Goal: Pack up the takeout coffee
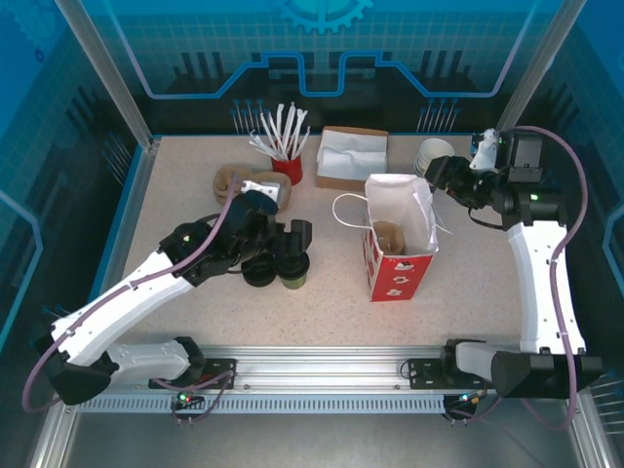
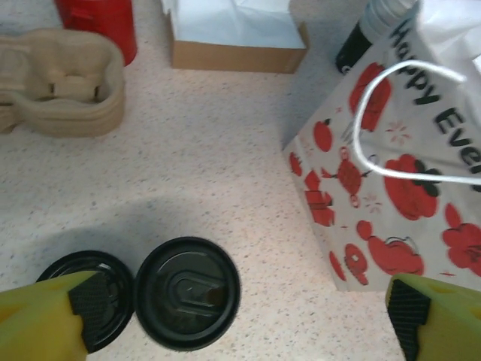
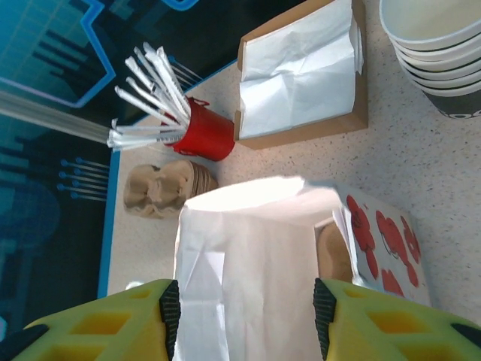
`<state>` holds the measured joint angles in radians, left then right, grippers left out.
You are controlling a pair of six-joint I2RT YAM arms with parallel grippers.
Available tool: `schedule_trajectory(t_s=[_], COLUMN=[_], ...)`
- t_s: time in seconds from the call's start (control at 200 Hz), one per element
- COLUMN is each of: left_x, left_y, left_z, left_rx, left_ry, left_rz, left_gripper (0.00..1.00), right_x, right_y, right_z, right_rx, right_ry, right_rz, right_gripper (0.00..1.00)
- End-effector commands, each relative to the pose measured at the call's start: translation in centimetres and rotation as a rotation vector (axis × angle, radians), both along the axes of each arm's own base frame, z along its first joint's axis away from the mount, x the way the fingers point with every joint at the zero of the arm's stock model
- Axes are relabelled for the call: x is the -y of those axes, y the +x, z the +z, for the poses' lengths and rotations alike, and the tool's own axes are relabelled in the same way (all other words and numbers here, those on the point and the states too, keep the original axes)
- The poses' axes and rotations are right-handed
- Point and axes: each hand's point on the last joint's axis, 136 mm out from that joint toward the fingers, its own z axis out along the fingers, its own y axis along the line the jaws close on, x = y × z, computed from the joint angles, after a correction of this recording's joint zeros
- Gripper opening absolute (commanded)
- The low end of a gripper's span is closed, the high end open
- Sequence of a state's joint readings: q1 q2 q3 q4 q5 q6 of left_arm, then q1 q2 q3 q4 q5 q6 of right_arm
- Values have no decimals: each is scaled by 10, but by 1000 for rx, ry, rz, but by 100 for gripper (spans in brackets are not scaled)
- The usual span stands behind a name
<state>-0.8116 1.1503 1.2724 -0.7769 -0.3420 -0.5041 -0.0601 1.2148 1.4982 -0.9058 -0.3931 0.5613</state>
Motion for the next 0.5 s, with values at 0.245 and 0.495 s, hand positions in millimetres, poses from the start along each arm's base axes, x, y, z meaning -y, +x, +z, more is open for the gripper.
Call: schedule_trajectory(t_s=[0.245,0.495], left_x=[-20,-10], left_y=[-8,-14], left_z=[-63,-99], left_rx=[-32,-111], left_ry=[73,115], left_rz=[2,-68], left_gripper=[99,99], right_x=[-20,-18], right_y=[-85,-112], right_z=[27,17], right_rx=[71,62], right_ry=[-86,-148], right_rz=[138,182], right_gripper=[51,51])
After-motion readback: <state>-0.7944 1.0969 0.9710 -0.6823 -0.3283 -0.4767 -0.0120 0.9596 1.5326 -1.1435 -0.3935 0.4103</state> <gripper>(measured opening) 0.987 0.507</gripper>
